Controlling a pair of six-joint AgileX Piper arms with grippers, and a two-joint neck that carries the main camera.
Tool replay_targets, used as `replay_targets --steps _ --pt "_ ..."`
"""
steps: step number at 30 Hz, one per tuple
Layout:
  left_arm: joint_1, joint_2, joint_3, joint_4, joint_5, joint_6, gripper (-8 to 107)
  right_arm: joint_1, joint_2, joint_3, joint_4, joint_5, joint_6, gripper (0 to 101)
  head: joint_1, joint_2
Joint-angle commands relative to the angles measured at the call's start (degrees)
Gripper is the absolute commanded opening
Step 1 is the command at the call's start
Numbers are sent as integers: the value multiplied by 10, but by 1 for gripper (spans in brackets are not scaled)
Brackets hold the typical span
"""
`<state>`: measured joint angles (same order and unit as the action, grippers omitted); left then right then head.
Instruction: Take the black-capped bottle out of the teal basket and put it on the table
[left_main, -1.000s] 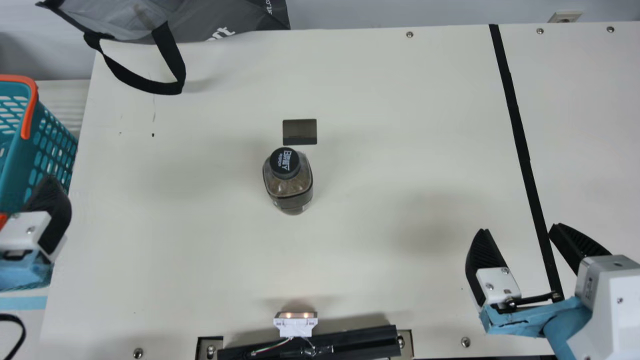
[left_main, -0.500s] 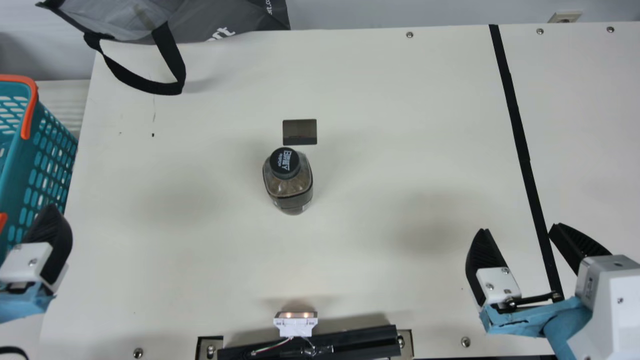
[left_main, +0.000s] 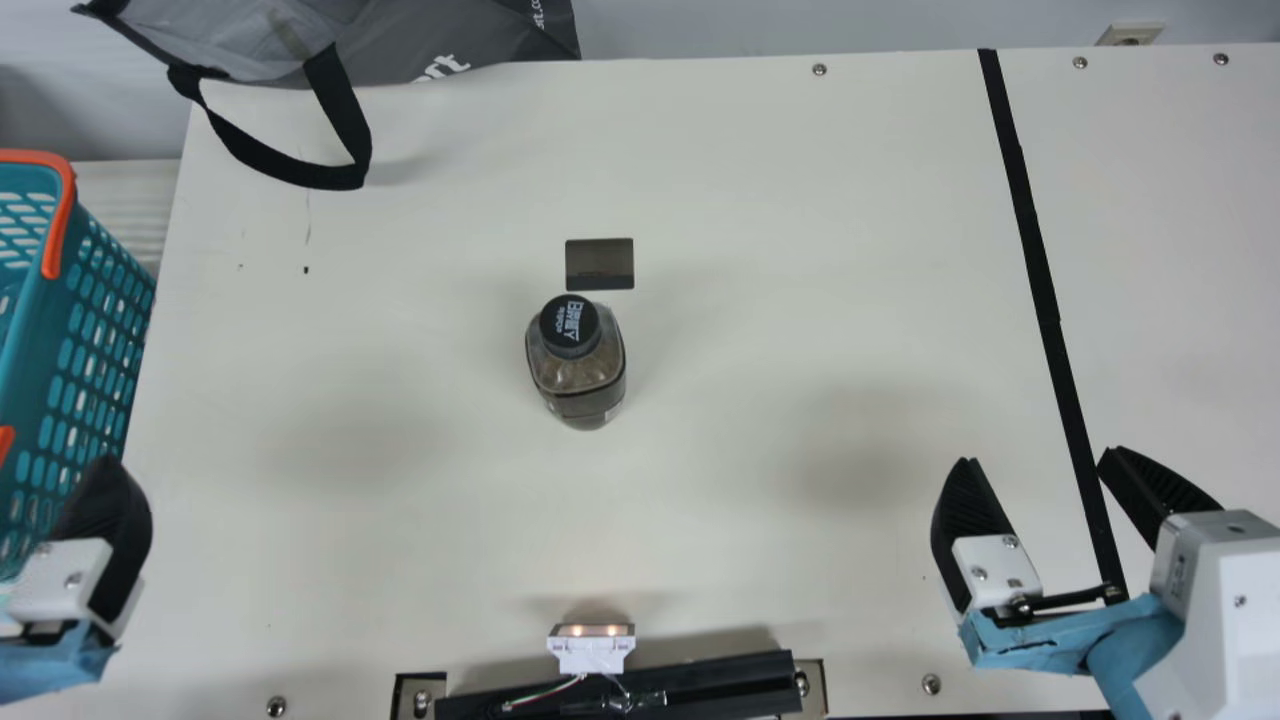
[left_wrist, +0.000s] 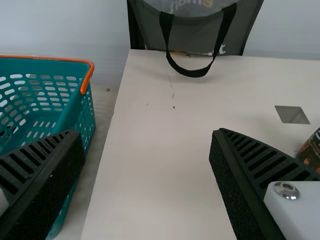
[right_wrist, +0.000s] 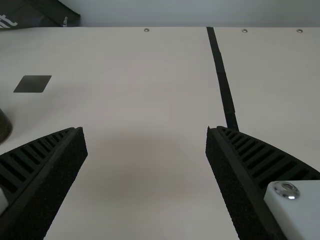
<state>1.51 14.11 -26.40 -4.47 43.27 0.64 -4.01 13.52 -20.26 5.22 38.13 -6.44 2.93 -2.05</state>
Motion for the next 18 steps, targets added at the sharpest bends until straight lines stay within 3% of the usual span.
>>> replay_targets --steps 1,18 --pt "12 -11 2 -17 12 18 107 0 0 0 0 0 0 91 -2 5" --pt "128 -67 2 -125 82 143 107 0 0 0 0 0 0 91 -2 5"
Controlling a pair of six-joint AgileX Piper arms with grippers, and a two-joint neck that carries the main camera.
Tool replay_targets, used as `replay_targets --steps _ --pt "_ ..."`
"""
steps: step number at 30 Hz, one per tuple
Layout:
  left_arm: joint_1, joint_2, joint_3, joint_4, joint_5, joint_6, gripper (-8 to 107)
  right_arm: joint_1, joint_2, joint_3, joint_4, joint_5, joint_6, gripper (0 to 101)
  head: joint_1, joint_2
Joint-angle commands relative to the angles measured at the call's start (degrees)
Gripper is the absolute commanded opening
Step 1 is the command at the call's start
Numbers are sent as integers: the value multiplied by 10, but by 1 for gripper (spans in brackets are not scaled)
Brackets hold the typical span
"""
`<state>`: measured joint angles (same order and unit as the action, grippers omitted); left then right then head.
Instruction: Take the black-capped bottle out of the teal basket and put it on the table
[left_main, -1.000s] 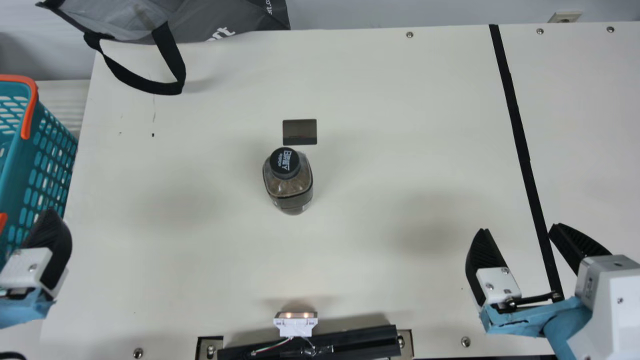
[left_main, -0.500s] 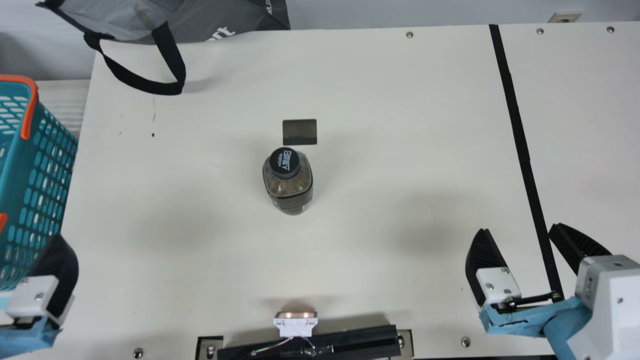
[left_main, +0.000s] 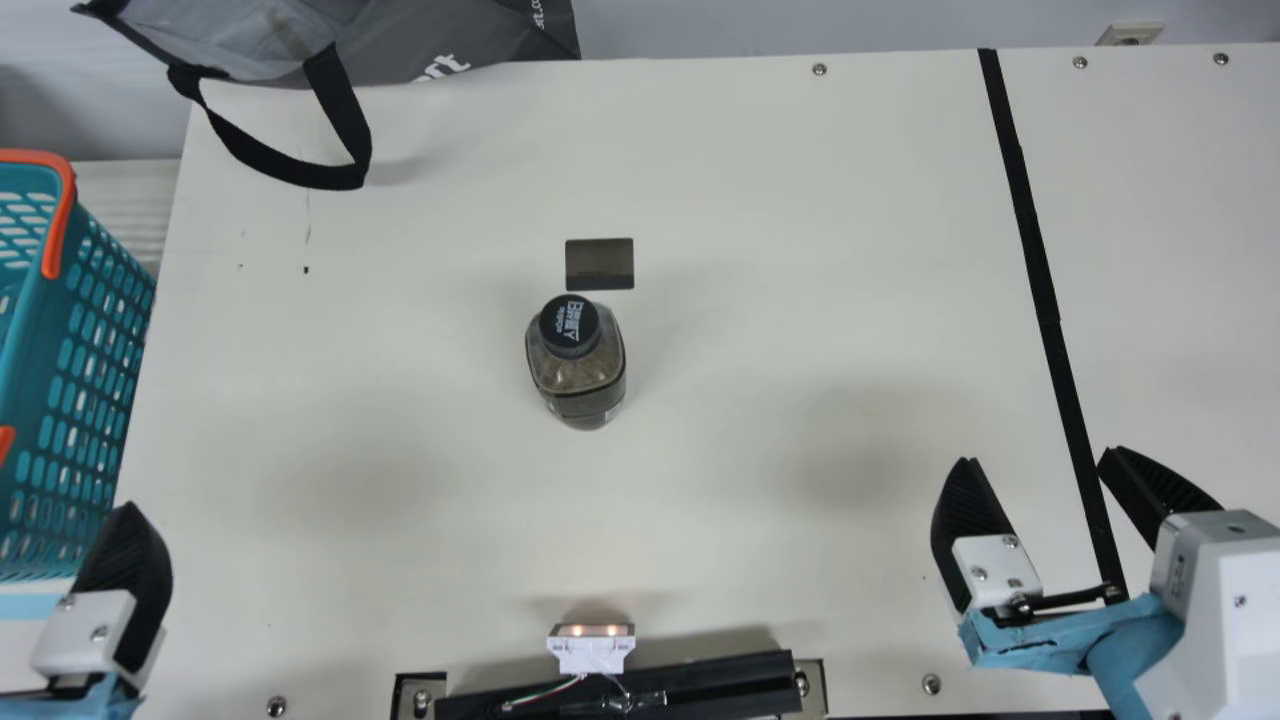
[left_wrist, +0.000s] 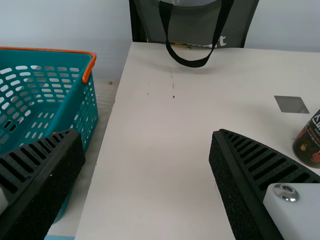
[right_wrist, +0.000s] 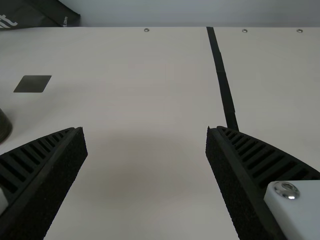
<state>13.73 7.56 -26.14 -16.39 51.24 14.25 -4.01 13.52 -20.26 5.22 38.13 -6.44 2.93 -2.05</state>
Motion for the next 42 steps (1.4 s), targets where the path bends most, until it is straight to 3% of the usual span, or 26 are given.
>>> replay_targets --steps 1,19,42 --pt "11 -3 -1 -11 5 13 107 0 0 0 0 0 0 91 -2 5" --pt "73 -13 -4 -65 32 69 107 0 0 0 0 1 0 91 -2 5" --pt "80 -14 -6 -69 35 72 107 0 0 0 0 1 0 91 -2 5"
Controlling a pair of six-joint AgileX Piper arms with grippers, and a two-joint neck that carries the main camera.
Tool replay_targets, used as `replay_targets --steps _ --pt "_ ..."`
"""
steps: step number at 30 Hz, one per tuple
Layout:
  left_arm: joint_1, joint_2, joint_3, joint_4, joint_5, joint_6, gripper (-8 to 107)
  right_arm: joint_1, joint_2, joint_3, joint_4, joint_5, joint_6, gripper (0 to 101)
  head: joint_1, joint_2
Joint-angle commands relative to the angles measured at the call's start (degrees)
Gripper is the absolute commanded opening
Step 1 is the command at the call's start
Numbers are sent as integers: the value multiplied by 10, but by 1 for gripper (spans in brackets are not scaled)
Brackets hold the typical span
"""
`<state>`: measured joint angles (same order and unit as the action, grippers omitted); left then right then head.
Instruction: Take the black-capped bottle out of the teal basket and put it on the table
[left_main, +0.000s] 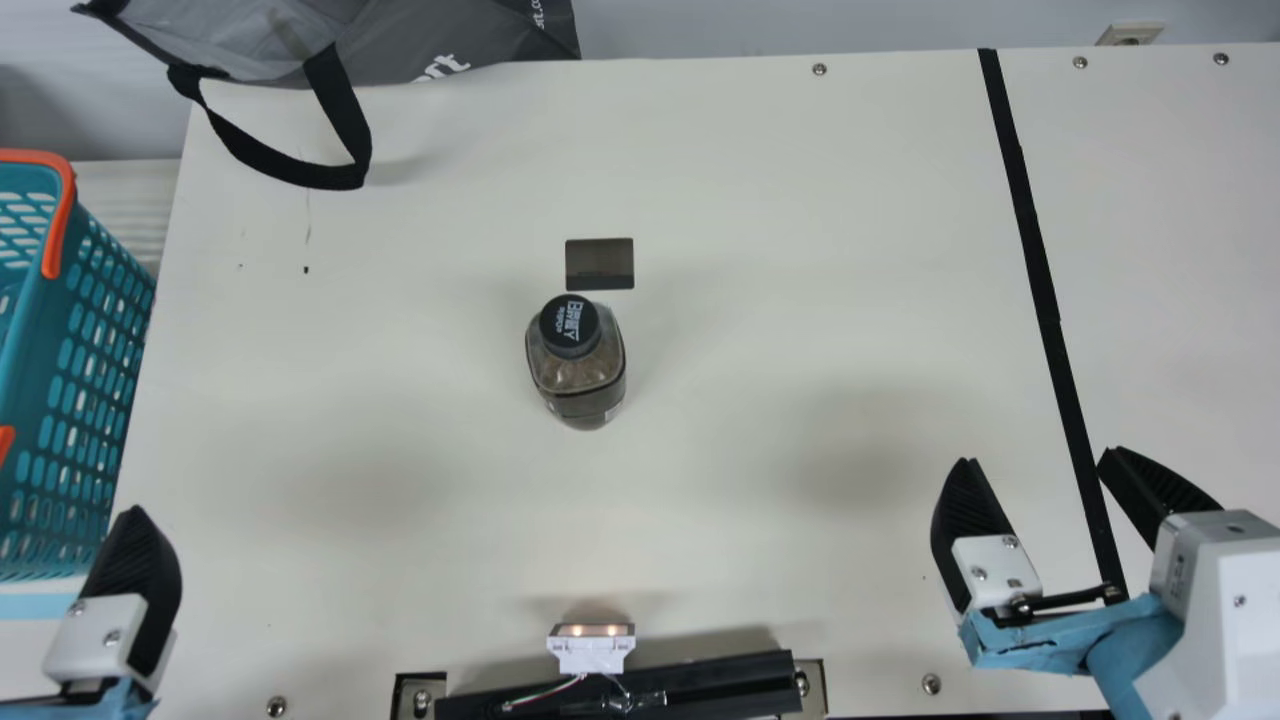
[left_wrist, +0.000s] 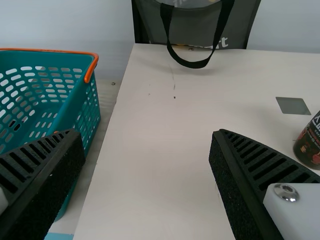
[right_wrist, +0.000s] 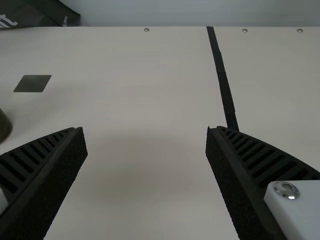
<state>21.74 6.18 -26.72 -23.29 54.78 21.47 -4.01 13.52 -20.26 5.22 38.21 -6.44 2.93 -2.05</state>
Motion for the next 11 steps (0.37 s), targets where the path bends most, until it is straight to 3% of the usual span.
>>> replay_targets --steps 1,11 --pt "0 0 0 0 0 0 107 0 0 0 0 0 0 91 -2 5" --pt "0 0 0 0 0 0 107 0 0 0 0 0 0 91 -2 5"
